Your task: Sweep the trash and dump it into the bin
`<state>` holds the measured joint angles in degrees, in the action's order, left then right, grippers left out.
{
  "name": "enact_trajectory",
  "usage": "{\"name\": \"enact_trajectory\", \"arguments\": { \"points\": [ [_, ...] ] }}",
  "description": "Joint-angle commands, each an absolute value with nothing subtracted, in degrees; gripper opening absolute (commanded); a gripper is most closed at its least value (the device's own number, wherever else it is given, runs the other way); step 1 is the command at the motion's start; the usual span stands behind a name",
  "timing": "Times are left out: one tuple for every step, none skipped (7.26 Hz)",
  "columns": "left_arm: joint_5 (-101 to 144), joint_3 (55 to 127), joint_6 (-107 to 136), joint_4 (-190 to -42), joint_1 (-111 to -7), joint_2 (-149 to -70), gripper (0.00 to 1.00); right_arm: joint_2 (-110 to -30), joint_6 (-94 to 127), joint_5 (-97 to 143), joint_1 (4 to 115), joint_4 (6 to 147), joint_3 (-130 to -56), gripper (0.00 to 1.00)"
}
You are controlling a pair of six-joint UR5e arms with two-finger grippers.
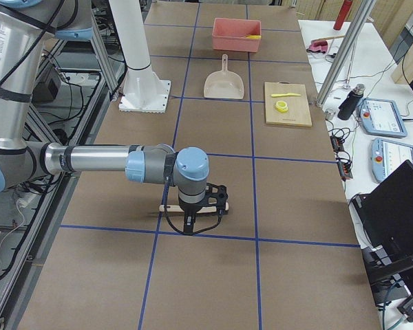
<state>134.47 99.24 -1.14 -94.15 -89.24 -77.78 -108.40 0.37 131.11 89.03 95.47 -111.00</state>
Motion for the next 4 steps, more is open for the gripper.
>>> {"name": "enact_trajectory", "arguments": {
  "points": [
    [134.5, 97.4, -1.1, -94.1, -89.2, -77.8, 0.98, -108.5, 0.2, 131.0, 89.0, 95.5, -110.9, 1.0],
    [134.5, 97.2, -1.1, -94.1, -89.2, -77.8, 0.98, -108.4, 0.0, 130.9, 89.0, 95.5, -110.9, 1.0],
    [134.5, 97.3, -1.1, -94.1, -89.3, -77.8, 0.98, -108.5, -0.1, 131.0, 89.0, 95.5, -111.0, 1.0],
    [134.6, 97.6, -1.1, -94.0, -89.2, -77.8, 0.98, -108.5, -0.1, 131.0, 89.0, 95.5, -111.0, 1.0]
  ]
}}
